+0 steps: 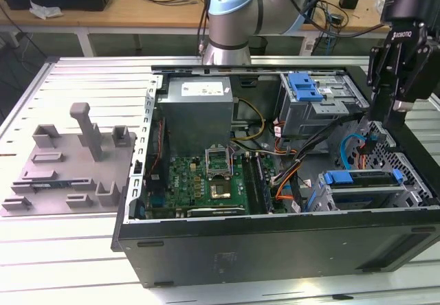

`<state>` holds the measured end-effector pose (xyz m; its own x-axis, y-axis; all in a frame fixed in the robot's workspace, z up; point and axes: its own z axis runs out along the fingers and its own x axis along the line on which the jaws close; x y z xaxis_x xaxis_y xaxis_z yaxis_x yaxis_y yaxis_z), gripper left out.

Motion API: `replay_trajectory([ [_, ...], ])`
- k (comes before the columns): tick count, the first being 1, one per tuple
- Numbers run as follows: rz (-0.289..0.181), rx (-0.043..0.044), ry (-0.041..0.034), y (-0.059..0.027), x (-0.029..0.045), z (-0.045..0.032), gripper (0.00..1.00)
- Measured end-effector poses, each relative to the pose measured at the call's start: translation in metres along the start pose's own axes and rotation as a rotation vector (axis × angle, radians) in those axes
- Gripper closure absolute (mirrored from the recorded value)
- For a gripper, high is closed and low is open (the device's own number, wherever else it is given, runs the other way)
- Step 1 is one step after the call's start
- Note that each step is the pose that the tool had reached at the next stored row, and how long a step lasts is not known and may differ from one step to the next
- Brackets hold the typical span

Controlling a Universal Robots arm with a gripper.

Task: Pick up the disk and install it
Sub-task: 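Insert the first disk wire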

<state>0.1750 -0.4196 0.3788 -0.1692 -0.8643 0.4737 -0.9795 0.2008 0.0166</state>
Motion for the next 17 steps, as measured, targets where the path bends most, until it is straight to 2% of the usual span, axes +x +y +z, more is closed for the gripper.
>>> replay_trajectory([
  [3, 0.0, 0.0002, 0.0019, -0.0024, -0.0094, -0.0022, 0.49],
  [4, 0.001, -0.0005, 0.0052, -0.0081, -0.0167, -0.0034, 0.49],
  [6, 0.003, -0.0033, 0.0065, -0.0179, -0.023, -0.0054, 0.49],
  [11, 0.007, -0.0061, 0.0065, -0.0222, -0.029, -0.0052, 0.49],
  [13, 0.015, -0.0103, 0.0064, -0.0231, -0.0304, -0.003, 0.51],
  [15, 0.02, -0.0131, 0.0063, -0.0238, -0.0312, -0.0017, 0.64],
  [16, 0.024, -0.0153, 0.0062, -0.0243, -0.0319, -0.0007, 0.64],
  [17, 0.027, -0.0168, 0.0062, -0.0248, -0.0324, 0.0001, 0.71],
])
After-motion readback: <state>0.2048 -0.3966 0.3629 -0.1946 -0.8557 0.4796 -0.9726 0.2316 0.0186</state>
